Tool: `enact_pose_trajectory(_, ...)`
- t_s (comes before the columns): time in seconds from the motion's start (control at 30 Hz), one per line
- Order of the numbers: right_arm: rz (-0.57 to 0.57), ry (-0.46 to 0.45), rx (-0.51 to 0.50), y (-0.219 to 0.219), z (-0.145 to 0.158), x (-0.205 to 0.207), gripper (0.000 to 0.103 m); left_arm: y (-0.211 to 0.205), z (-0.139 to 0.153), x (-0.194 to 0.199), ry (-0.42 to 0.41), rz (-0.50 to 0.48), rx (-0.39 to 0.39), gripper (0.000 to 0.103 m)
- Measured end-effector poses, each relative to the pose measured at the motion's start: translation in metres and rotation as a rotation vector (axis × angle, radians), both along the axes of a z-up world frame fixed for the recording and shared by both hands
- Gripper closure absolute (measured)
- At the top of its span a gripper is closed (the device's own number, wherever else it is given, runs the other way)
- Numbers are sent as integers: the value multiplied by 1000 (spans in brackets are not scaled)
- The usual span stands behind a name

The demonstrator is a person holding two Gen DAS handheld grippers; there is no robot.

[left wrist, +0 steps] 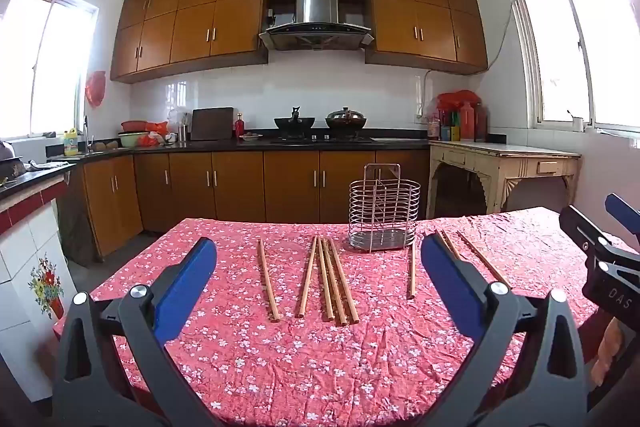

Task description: Organize utensils

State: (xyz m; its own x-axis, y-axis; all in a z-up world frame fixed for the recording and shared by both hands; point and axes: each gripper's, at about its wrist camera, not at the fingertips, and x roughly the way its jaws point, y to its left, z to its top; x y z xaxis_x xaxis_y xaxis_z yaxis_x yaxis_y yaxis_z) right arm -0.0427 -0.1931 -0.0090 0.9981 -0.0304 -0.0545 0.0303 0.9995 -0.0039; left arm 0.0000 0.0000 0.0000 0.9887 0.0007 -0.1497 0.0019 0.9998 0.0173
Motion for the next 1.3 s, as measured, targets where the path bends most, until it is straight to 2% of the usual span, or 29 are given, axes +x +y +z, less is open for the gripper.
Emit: enact_pose_trajectory(1.3,0,5,8,-3,-5,3,4,2,-4,1,0,-2,-23,2)
